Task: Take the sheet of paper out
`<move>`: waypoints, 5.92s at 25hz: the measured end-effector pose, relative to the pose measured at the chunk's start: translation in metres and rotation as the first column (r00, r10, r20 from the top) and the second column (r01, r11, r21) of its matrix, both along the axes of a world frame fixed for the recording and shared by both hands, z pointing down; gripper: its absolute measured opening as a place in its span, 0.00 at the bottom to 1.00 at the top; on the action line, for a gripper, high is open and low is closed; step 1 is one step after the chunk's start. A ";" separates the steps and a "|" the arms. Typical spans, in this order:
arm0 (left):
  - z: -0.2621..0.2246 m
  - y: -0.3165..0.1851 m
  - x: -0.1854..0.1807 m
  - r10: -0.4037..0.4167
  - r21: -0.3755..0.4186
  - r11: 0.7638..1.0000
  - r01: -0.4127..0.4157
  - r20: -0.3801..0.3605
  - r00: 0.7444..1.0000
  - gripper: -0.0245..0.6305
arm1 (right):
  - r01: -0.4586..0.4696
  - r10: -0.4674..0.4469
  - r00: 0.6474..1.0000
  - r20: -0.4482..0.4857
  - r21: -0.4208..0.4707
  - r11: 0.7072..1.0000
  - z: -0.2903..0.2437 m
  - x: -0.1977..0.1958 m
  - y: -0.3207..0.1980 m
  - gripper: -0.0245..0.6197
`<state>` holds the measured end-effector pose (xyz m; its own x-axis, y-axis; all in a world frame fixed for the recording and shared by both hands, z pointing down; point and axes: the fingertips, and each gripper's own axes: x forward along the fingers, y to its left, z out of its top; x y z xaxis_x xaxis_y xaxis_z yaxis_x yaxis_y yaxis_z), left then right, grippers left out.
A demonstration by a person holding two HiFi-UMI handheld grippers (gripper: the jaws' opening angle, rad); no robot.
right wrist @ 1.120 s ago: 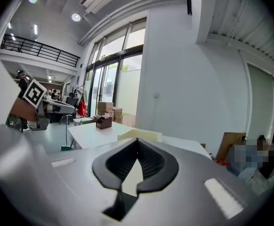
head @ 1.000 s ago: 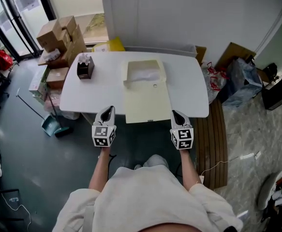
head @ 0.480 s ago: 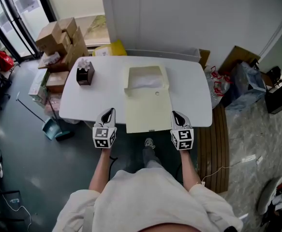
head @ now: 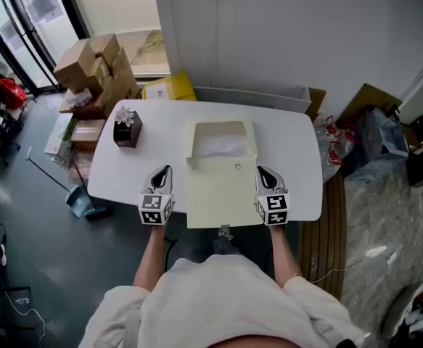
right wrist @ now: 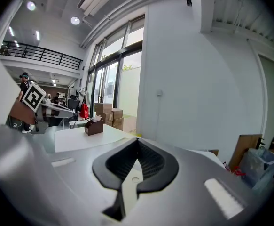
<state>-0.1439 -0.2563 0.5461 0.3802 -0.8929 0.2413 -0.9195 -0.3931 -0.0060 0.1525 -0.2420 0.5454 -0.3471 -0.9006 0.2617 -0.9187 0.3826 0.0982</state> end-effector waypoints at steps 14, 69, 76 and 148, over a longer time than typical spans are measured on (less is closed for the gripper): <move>0.009 -0.116 0.018 -0.057 -0.043 0.997 0.058 0.030 0.998 0.05 | 0.058 -0.057 0.998 0.037 -0.011 0.998 -0.001 0.014 -0.138 0.04; 0.154 -0.127 -0.009 0.039 -0.298 0.954 -0.047 -0.032 0.999 0.05 | 0.337 -0.520 0.614 -0.594 -0.399 0.853 0.218 -0.118 -0.146 0.04; 0.157 -0.119 -0.019 0.008 -0.309 0.951 -0.017 -0.032 0.999 0.05 | 0.354 -0.576 0.504 -0.644 -0.454 0.817 0.238 -0.118 -0.147 0.04; 0.033 -0.140 0.025 0.103 -0.071 0.992 -0.106 -0.040 0.994 0.05 | 0.223 -0.218 0.597 -0.772 -0.101 0.970 0.075 -0.080 -0.136 0.05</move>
<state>-0.1185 -0.3968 0.5796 0.4802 -0.8282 0.2889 -0.8724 -0.4853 0.0587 0.0724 -0.3783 0.6199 -0.2066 -0.8270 0.5229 -0.3872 0.5599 0.7325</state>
